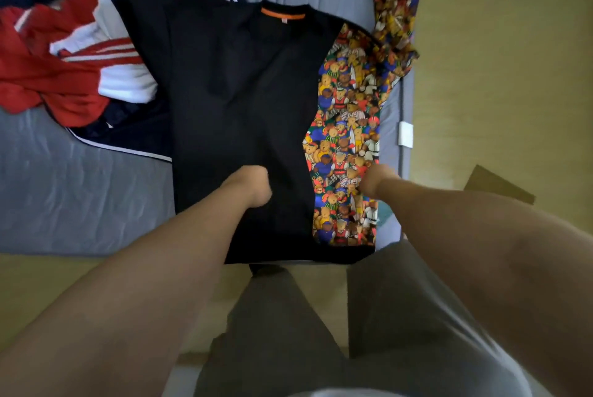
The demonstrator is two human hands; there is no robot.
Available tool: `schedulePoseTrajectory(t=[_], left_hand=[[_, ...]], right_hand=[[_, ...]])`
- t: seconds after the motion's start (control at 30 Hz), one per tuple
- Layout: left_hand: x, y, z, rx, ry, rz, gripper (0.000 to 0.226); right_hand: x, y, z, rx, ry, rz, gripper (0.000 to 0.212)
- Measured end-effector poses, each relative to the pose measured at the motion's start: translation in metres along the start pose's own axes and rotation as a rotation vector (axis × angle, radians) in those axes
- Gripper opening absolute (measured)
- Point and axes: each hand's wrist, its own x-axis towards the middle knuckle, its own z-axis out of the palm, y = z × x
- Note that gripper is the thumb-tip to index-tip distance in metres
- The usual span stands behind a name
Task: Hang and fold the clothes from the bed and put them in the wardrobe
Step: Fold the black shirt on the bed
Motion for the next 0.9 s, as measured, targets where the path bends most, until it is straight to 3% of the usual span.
schedulePoseTrajectory(t=[0.17,0.27,0.37,0.47,0.53,0.6,0.63,0.77,0.9], left_hand=[[0.046,0.107,-0.059,-0.096,0.177,0.141,0.014],[0.101,0.174,-0.077,-0.173,0.213,0.191,0.020],[0.170,0.233,-0.090,-0.277,0.293,0.227,0.035],[0.229,0.283,-0.101,-0.327,0.414,0.163,0.052],[0.258,0.307,-0.112,-0.301,0.431,0.116,0.080],[0.277,0.328,-0.126,-0.121,0.392,0.083,0.095],[0.284,0.336,-0.133,-0.026,0.367,0.079,0.091],[0.300,0.361,-0.162,0.288,0.263,0.026,0.041],[0.305,0.364,-0.180,0.177,0.270,-0.089,0.041]], right_hand=[[0.051,0.052,-0.106,0.232,0.232,0.103,0.040],[0.114,0.095,-0.160,0.230,0.420,0.116,0.051],[0.192,0.127,-0.206,0.022,0.603,0.041,0.071],[0.256,0.162,-0.237,-0.311,0.504,-0.122,0.094],[0.287,0.178,-0.250,-0.518,0.472,-0.245,0.090],[0.305,0.189,-0.263,-0.628,0.520,-0.447,0.083],[0.310,0.190,-0.268,-0.670,0.554,-0.548,0.079],[0.317,0.193,-0.290,-0.710,0.522,-0.782,0.049],[0.309,0.202,-0.297,-0.714,0.363,-0.764,0.048]])
